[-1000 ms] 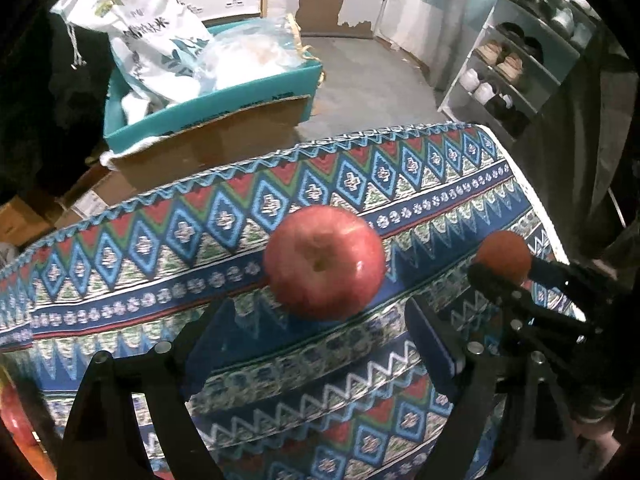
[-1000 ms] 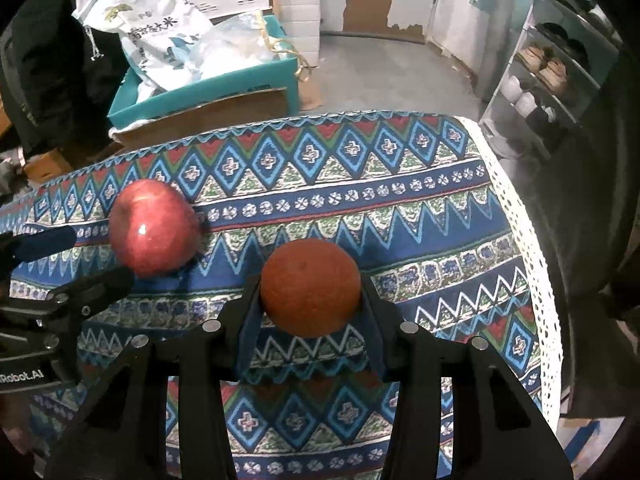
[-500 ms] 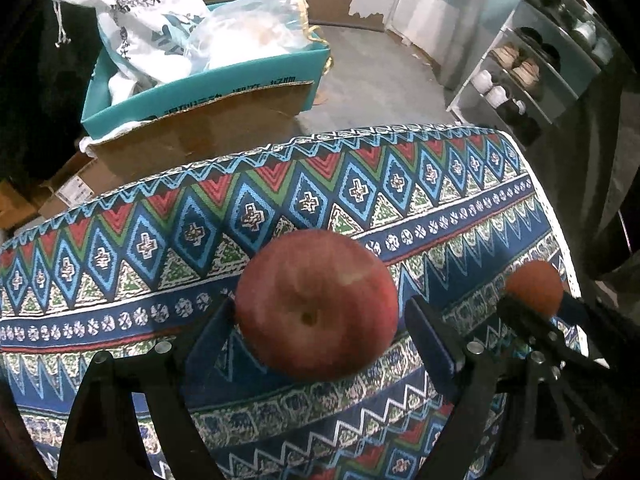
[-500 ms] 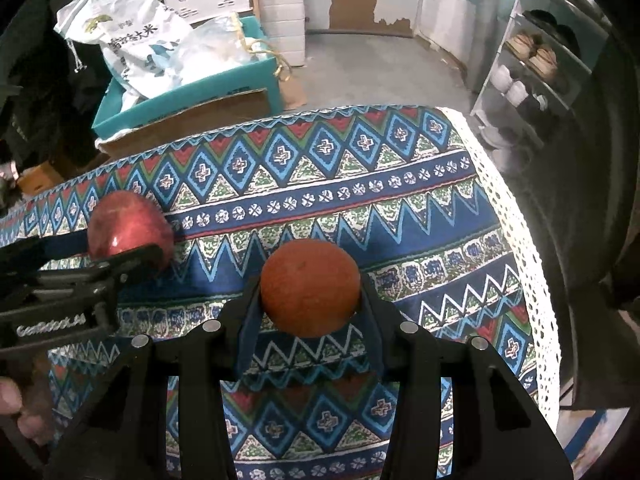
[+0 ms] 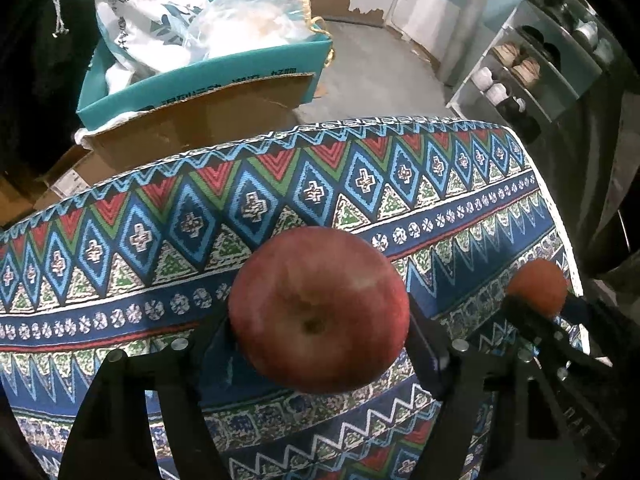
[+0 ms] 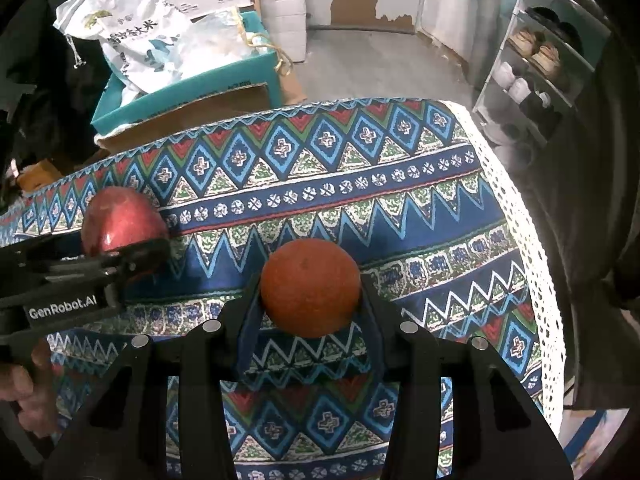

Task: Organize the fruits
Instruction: 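Lift the apple with the left gripper and the tangerine with the right gripper toward the bowl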

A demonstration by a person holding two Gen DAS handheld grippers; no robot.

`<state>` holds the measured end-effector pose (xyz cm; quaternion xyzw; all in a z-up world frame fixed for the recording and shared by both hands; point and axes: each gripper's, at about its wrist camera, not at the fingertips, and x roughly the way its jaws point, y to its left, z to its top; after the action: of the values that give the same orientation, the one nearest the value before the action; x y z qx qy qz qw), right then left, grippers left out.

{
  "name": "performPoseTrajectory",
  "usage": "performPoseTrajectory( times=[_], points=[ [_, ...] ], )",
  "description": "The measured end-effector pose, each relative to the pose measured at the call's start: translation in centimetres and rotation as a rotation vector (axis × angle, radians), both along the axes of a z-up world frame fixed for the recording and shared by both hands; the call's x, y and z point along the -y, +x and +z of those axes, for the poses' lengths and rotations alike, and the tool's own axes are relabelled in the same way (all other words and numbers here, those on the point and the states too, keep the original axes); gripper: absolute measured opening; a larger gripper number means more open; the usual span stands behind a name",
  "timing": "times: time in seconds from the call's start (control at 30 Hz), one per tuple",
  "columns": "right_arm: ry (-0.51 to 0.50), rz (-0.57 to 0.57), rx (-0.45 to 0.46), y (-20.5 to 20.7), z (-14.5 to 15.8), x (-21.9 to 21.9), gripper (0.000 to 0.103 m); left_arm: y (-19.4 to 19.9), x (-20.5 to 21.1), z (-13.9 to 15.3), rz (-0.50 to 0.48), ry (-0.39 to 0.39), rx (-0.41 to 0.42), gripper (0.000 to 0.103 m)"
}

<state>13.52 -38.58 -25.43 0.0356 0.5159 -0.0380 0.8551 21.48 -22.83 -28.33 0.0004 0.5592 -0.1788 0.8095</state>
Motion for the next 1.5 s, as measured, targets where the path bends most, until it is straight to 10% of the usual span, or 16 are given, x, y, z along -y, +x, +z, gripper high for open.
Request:
performPoseTrajectory(
  times=[1.5],
  points=[
    [0.007, 0.262, 0.240, -5.4, 12.9, -13.4, 0.044, -12.9, -15.4, 14.4, 0.038, 0.071, 0.293, 0.077]
  ],
)
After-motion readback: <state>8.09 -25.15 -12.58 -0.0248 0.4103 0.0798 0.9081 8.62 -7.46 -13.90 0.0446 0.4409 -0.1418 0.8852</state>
